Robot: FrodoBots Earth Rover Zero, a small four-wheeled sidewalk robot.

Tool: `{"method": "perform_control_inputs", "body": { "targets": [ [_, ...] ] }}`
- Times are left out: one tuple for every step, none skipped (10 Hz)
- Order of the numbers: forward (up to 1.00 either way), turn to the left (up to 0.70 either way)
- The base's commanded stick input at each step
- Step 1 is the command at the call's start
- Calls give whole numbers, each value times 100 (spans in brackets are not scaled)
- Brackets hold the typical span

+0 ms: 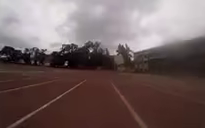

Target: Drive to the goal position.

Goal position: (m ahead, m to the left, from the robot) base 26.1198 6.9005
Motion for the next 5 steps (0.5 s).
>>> {"method": "perform_control_inputs", "body": {
  "targets": [
    [100, 0],
    [100, 0],
    [100, 0],
    [100, 0],
    [100, 0]
  ]
}}
